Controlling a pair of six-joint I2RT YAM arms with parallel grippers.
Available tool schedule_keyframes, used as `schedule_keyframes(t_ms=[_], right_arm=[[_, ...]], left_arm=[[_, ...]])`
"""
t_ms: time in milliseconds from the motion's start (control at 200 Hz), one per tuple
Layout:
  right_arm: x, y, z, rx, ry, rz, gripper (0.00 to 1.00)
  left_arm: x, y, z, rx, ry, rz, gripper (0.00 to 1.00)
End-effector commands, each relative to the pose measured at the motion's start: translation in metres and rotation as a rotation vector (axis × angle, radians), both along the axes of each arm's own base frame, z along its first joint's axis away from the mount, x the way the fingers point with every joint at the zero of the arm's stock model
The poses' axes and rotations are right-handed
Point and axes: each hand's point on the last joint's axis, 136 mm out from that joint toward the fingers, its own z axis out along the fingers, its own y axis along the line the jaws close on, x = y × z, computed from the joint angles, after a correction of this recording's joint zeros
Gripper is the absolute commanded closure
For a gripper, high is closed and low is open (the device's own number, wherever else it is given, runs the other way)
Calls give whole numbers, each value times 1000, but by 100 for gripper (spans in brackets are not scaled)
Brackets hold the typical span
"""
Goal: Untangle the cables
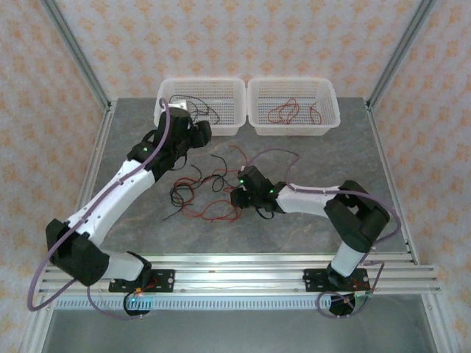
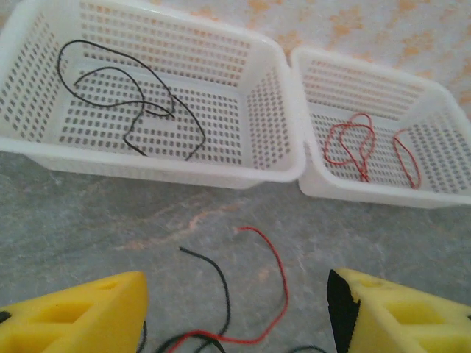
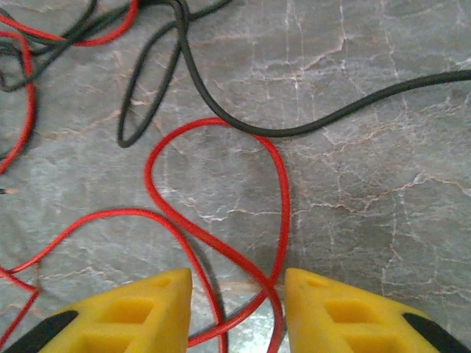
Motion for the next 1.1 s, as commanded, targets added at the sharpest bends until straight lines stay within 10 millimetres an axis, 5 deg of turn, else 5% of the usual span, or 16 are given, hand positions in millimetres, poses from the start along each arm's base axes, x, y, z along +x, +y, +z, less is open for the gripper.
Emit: schedule_keyframes(t_ms=[0, 190, 375, 516, 826, 1096], right_arm=[[11, 1, 1, -35, -42, -11, 65], [14, -3, 1, -49, -57, -27, 74], [15, -4, 5, -45, -70, -34, 100], [16, -6, 19, -28, -98, -39, 100], [15, -17, 113, 93, -268, -54, 100], [7, -26, 184, 201, -374, -56, 100]], left_arm=[[-13, 8, -1, -16, 2, 40, 33], [-29, 15, -2, -35, -6, 54, 33], [-34, 16, -2, -46, -9, 54, 33], [-37, 14, -9, -49, 3, 45, 33], [-51, 5, -34, -65, 36, 6, 33], [-66, -26, -61, -90, 56, -103, 34]])
